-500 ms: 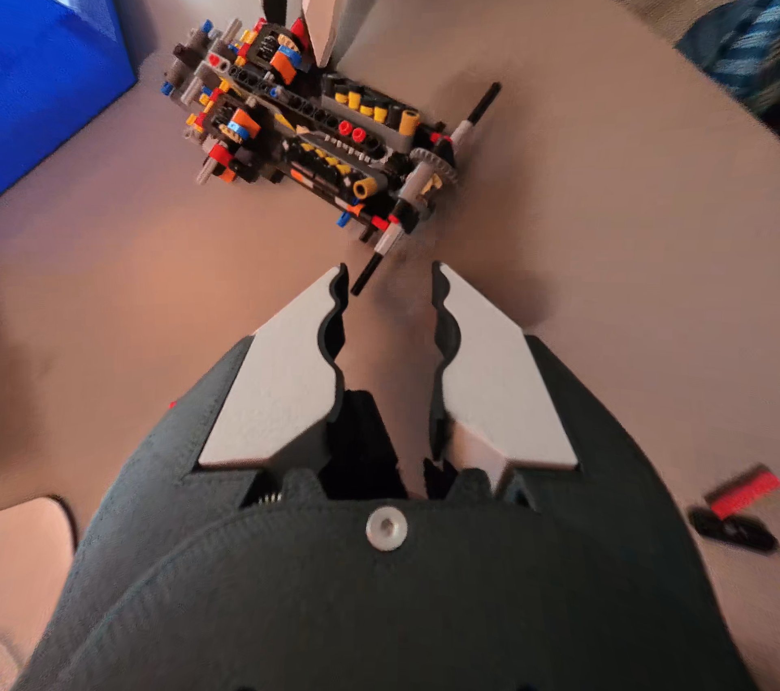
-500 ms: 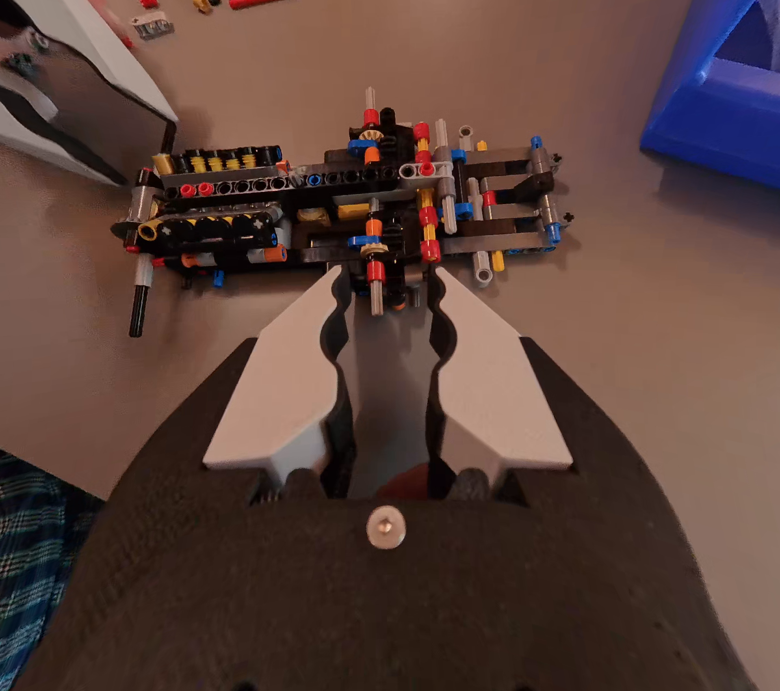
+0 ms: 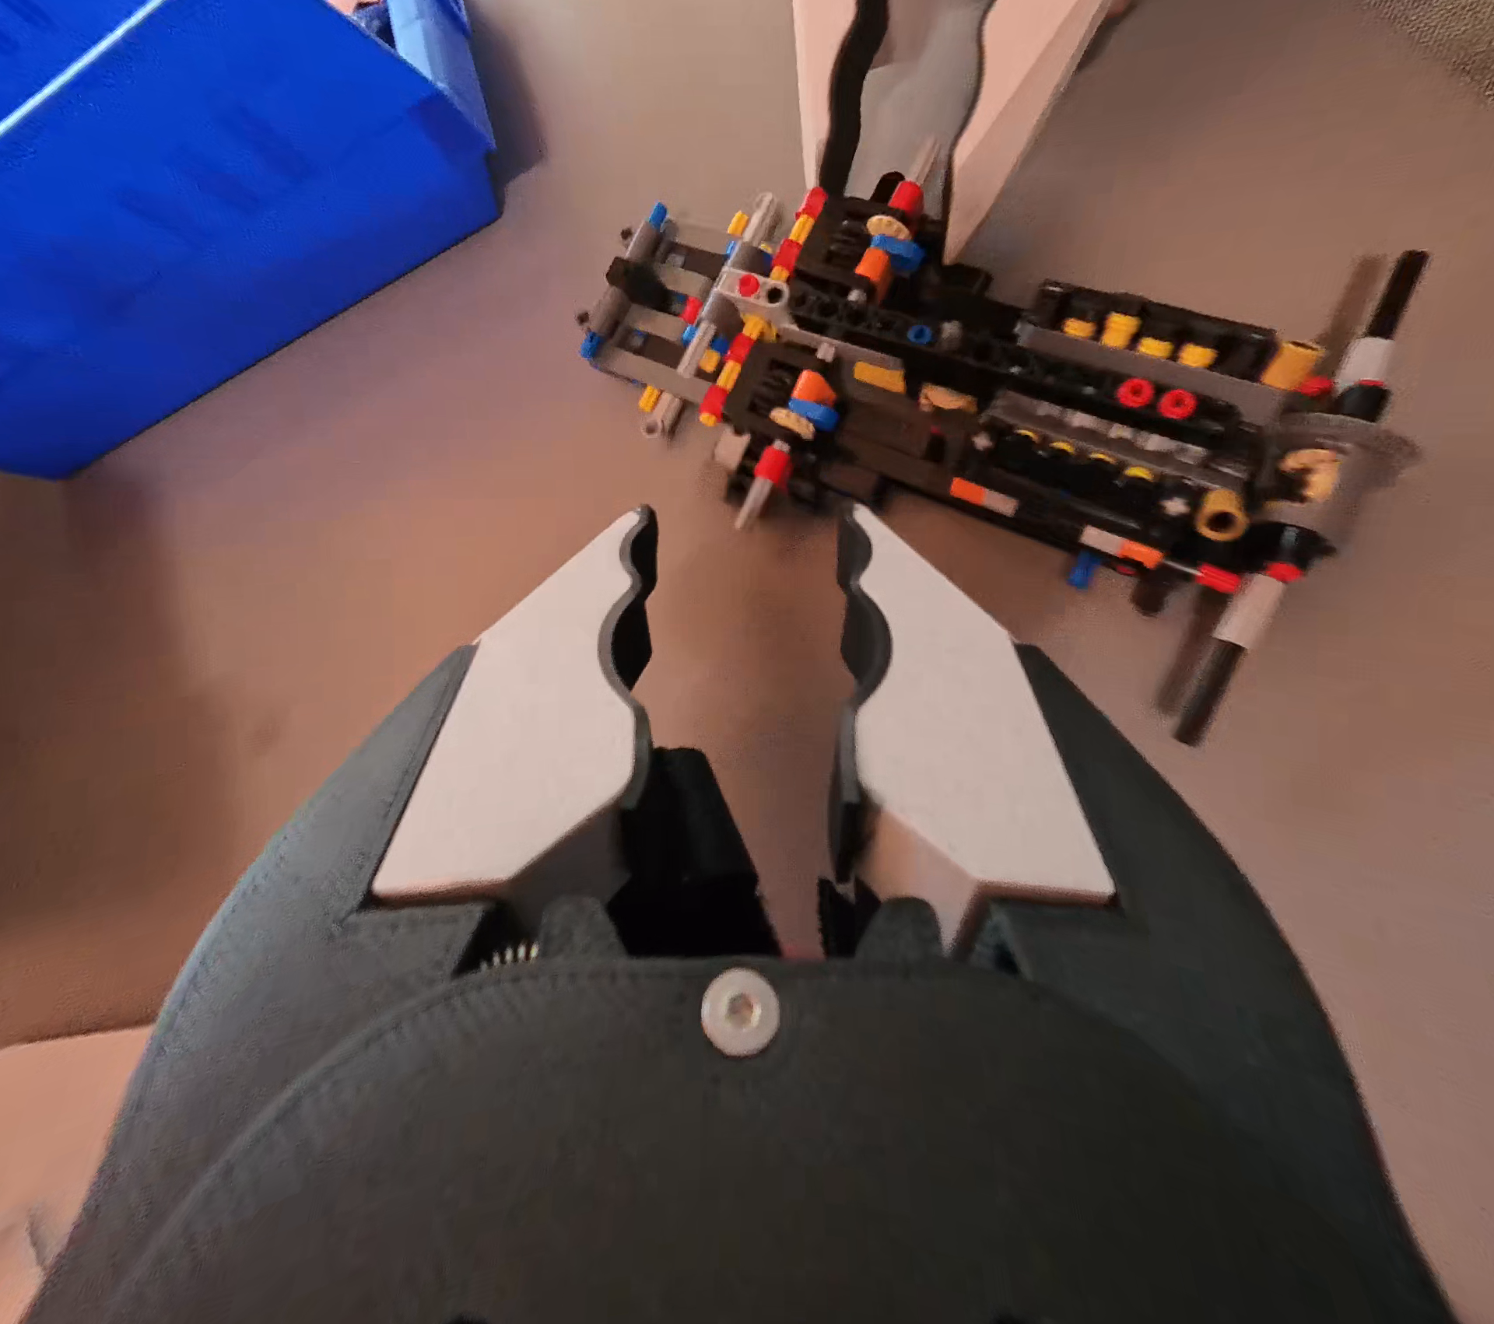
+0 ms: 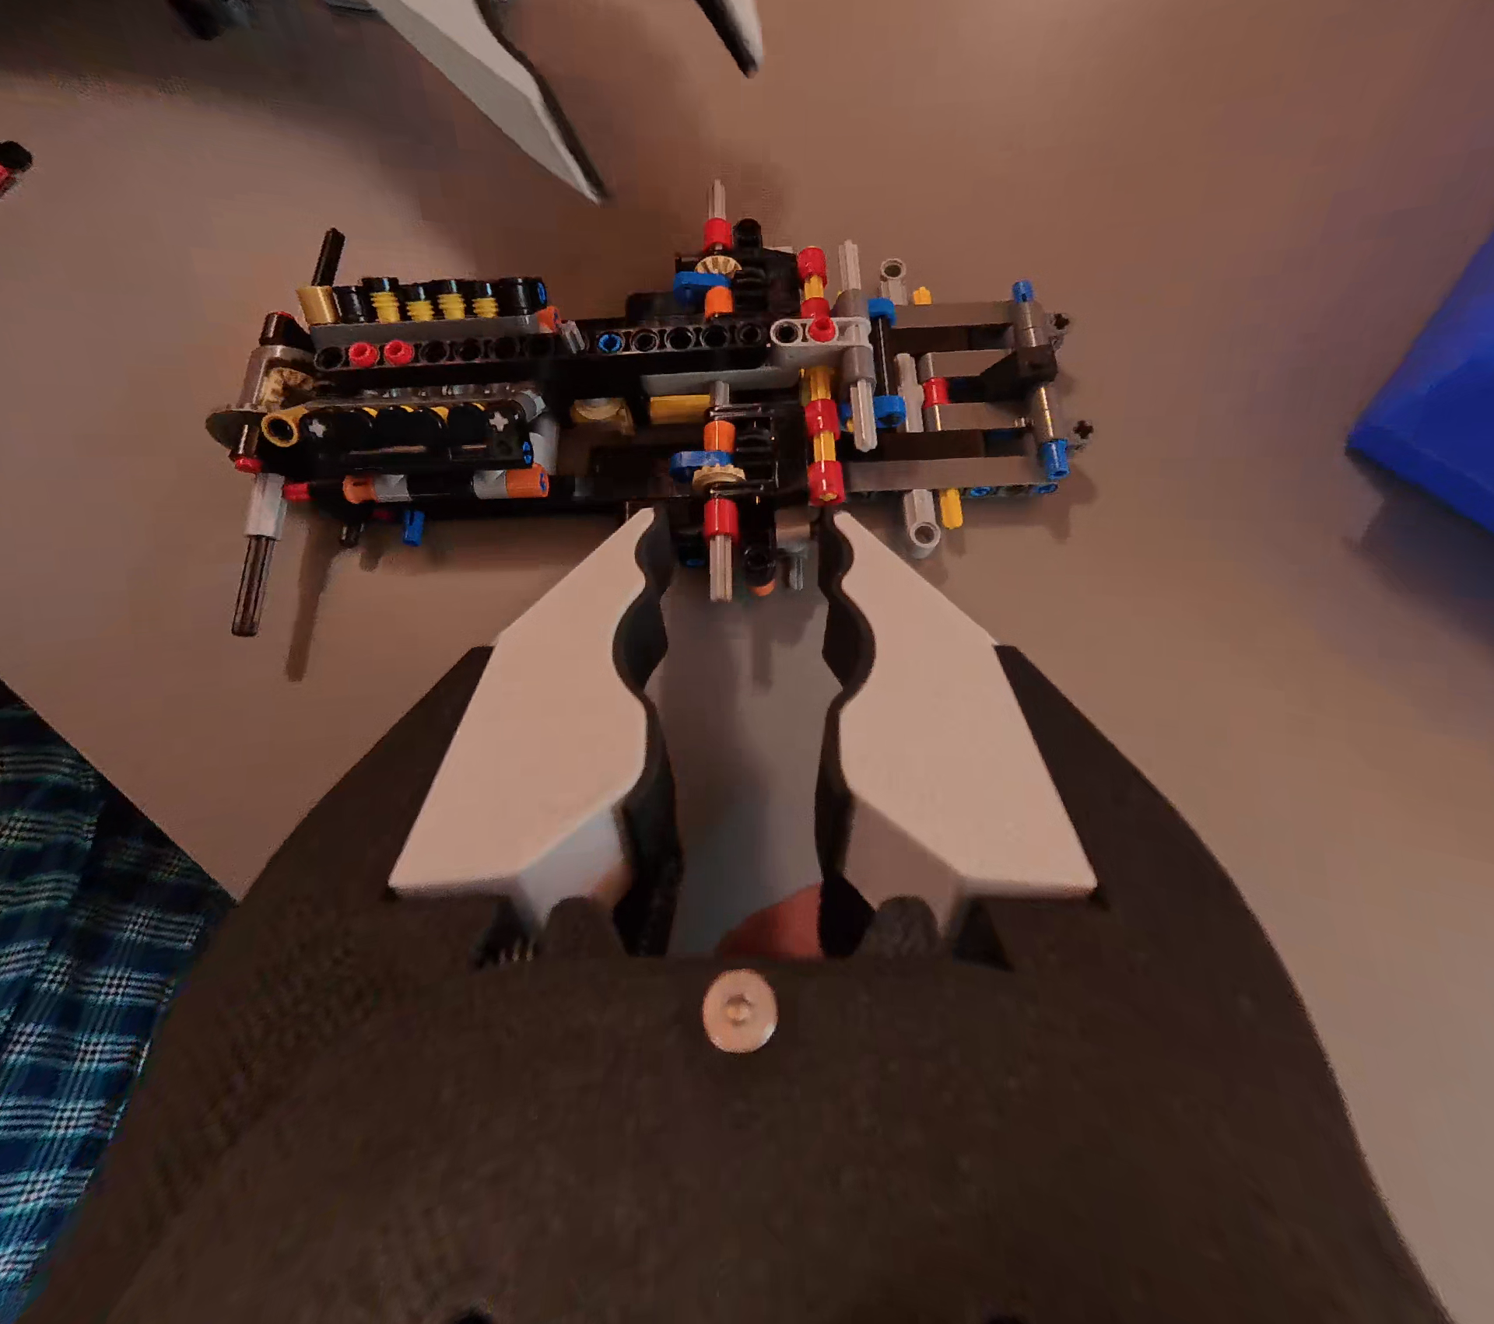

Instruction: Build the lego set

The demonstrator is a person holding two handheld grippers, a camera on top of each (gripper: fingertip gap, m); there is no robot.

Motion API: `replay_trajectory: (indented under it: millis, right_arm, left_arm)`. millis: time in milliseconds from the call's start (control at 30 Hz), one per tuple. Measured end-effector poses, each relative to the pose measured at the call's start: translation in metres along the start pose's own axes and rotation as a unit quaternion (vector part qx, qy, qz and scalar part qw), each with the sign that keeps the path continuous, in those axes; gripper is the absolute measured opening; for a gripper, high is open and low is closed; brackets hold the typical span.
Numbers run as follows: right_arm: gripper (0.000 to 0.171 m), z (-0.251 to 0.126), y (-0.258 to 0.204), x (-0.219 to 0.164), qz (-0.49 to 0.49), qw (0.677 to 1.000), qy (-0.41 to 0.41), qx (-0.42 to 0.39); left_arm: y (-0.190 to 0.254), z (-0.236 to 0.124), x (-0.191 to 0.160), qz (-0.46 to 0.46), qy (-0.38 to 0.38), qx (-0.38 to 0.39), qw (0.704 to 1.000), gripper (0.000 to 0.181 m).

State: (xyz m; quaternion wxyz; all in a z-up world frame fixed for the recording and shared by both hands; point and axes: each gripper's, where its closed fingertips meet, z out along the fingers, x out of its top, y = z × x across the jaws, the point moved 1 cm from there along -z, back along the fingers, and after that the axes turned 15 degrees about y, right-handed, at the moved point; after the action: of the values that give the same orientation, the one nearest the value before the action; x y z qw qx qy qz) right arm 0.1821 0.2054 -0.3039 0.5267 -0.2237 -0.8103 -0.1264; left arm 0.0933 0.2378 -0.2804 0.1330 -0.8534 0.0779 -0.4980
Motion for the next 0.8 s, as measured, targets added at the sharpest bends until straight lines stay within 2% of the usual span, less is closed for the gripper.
replay_trajectory:
  millis: [133,367,467,567,800]
  right_arm:
    - [0.034,0.003,-0.007,0.002,-0.022,0.999,0.005,0.035]
    - [0.034,0.007,-0.007,0.005,-0.030,0.999,0.005,0.039]
    - [0.044,0.007,-0.006,0.006,-0.024,0.999,0.001,0.026]
    - [0.044,0.004,-0.006,0.009,-0.023,1.000,0.006,0.012]
    - [0.031,-0.001,-0.003,0.008,-0.030,0.999,0.013,-0.011]
  left_arm:
    - [0.001,0.012,-0.008,-0.007,-0.012,-0.021,1.000,0.053]
    - [0.016,0.017,-0.009,-0.037,0.000,-0.065,0.997,0.048]
    - [0.018,0.019,-0.008,-0.039,0.006,-0.067,0.997,0.042]
    - [0.018,0.019,-0.009,-0.041,0.006,-0.065,0.997,0.037]
    - [0.016,0.018,-0.009,-0.040,0.006,-0.058,0.997,0.026]
